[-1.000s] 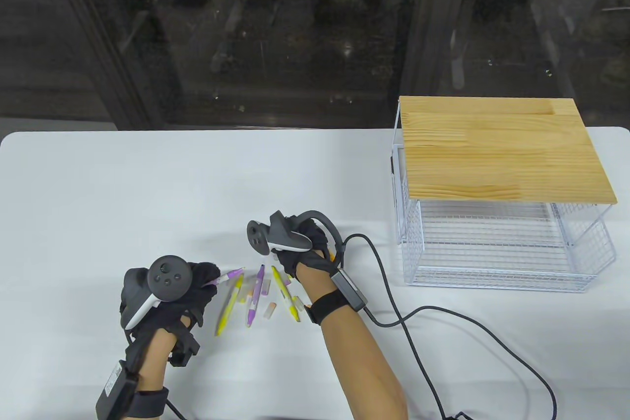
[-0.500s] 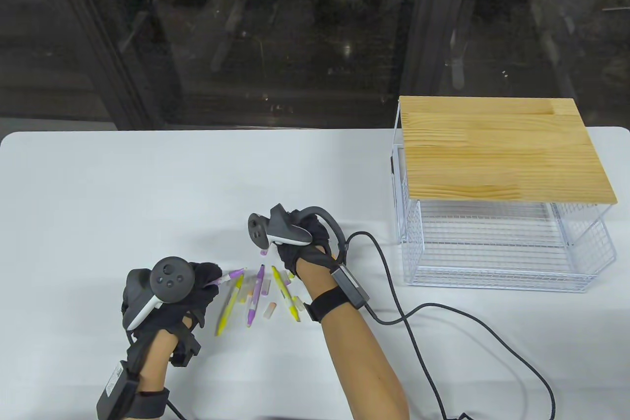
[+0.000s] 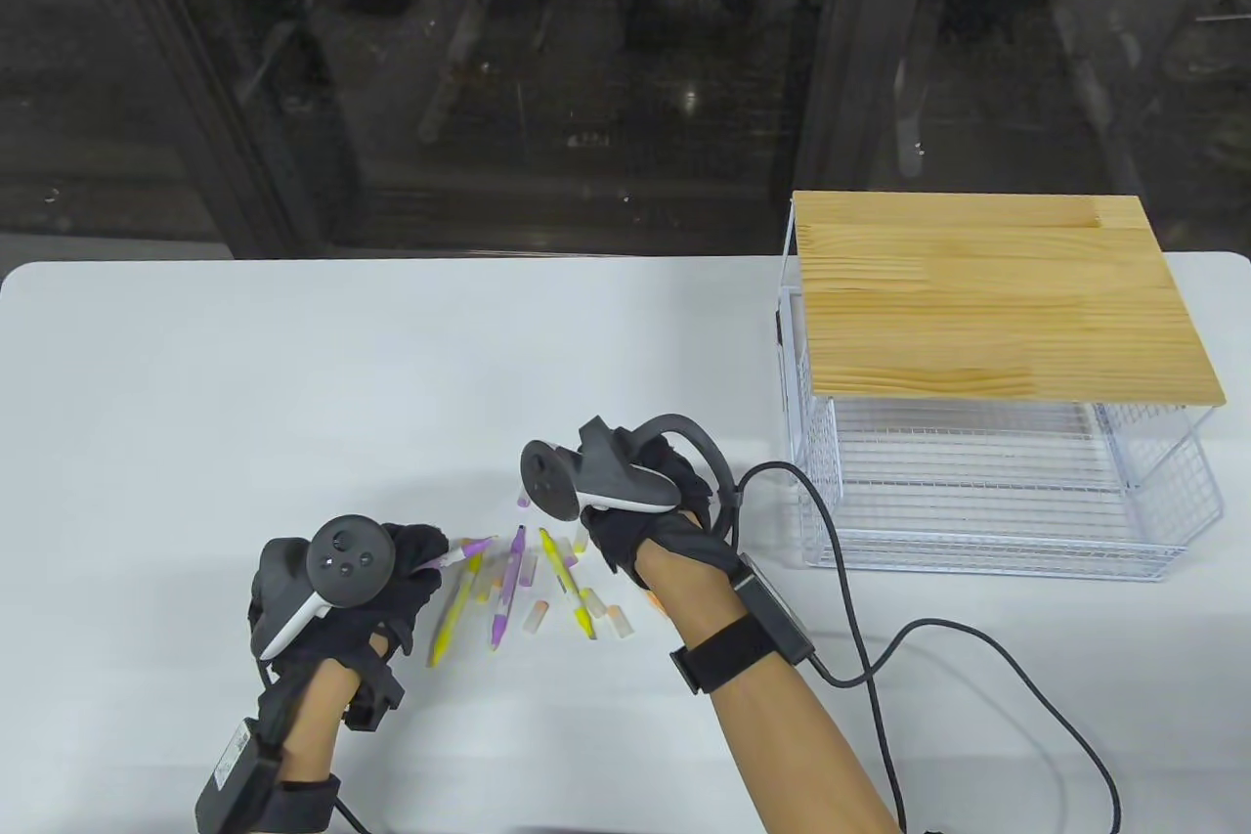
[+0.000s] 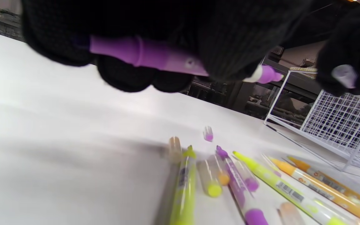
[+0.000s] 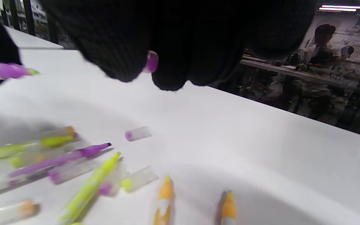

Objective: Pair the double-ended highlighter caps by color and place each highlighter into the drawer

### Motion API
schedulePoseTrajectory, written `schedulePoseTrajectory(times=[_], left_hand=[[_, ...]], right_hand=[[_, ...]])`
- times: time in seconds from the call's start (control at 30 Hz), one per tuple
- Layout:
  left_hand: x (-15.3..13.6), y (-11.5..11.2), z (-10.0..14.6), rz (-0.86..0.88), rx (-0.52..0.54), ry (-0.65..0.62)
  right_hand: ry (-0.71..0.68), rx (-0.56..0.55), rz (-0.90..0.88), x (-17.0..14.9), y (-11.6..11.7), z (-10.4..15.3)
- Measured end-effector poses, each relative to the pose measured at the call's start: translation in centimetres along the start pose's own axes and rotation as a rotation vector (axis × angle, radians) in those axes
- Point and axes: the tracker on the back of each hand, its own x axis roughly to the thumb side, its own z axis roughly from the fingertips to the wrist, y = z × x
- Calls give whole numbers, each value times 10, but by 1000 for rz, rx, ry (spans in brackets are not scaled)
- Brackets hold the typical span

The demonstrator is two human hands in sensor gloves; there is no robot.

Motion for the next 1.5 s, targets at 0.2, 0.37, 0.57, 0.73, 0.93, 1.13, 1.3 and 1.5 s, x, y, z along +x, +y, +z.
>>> schedulePoseTrajectory(times=[0.2, 0.37, 0.57, 0.73, 0.93, 1.13, 1.3, 1.5], left_hand=[[1, -2, 0, -7, -4, 1], [4, -5, -1, -20, -10, -5], [7, -8, -2, -25, -6, -21], [13, -8, 0, -3, 23, -60], [29, -7, 4, 11, 98, -161], [46, -9, 10, 17, 131, -238], [57, -12, 13, 11, 128, -275], [60, -13, 14, 11, 134, -293]], right_hand=[[-1, -77, -168, -21, 20, 42], [12, -205, -317, -38, 53, 64], [24, -297, -330, -45, 68, 75], [5, -376, -343, -43, 68, 86], [-11, -544, -369, -37, 58, 95], [-51, -575, -412, -30, 56, 97], [-56, -579, -438, -27, 56, 97], [-52, -556, -388, -25, 56, 97]])
